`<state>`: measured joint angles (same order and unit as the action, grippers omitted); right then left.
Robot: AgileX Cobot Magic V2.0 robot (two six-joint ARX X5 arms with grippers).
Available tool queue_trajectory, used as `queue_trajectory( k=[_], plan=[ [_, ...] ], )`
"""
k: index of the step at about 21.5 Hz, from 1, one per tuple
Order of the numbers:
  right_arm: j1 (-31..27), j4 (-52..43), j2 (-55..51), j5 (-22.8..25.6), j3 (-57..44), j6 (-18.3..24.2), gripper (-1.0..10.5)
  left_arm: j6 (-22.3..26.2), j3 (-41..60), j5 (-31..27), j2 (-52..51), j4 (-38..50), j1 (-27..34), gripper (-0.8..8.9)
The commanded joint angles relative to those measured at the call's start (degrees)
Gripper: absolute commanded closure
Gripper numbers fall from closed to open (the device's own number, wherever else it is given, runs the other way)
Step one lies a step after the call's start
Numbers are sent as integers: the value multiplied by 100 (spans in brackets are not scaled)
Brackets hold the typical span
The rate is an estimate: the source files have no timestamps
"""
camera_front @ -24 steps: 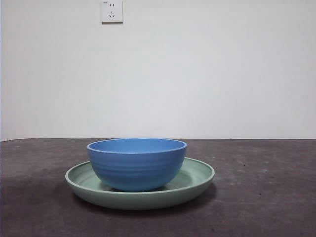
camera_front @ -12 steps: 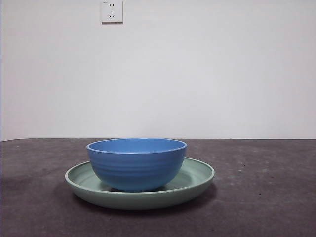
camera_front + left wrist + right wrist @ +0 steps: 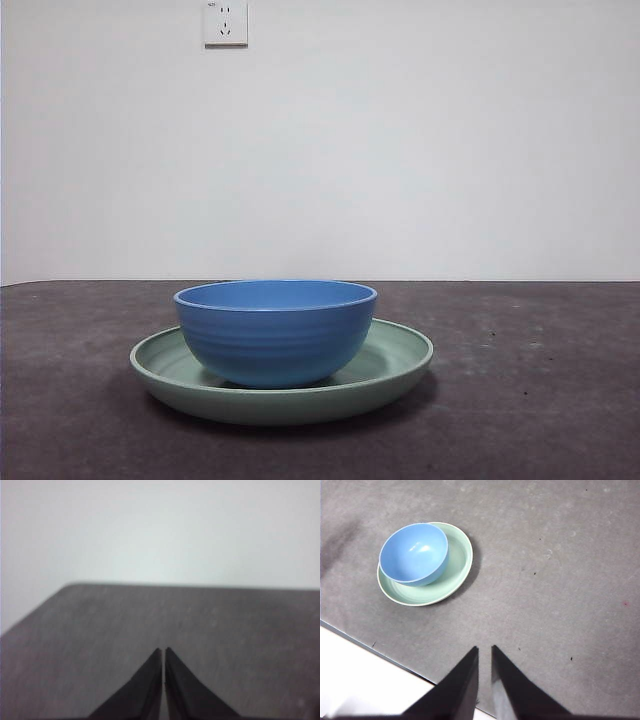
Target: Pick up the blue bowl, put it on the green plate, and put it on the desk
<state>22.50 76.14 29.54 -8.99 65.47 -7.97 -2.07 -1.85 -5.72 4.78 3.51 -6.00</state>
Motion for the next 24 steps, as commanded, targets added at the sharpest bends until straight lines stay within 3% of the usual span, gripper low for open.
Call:
queue_trajectory(
  k=[1,3,7,9,12,24],
  plan=[
    [39,-28,28,7,85,-59,908,-70,120,-13,-197,-627,103,803],
    [39,-26,28,7,85,-59,908,-251,120,-13,-481,-1316,186,803],
    [39,-28,28,7,85,-59,908,-341,118,11,-459,-1410,229,803],
    [39,-26,28,7,85,-59,908,-111,118,9,-459,-1412,313,803],
    [39,-28,28,4,85,-59,908,953,120,-28,-459,-1405,400,802],
    [39,-26,28,7,85,-59,908,951,118,-28,-459,-1408,400,803]
  ],
)
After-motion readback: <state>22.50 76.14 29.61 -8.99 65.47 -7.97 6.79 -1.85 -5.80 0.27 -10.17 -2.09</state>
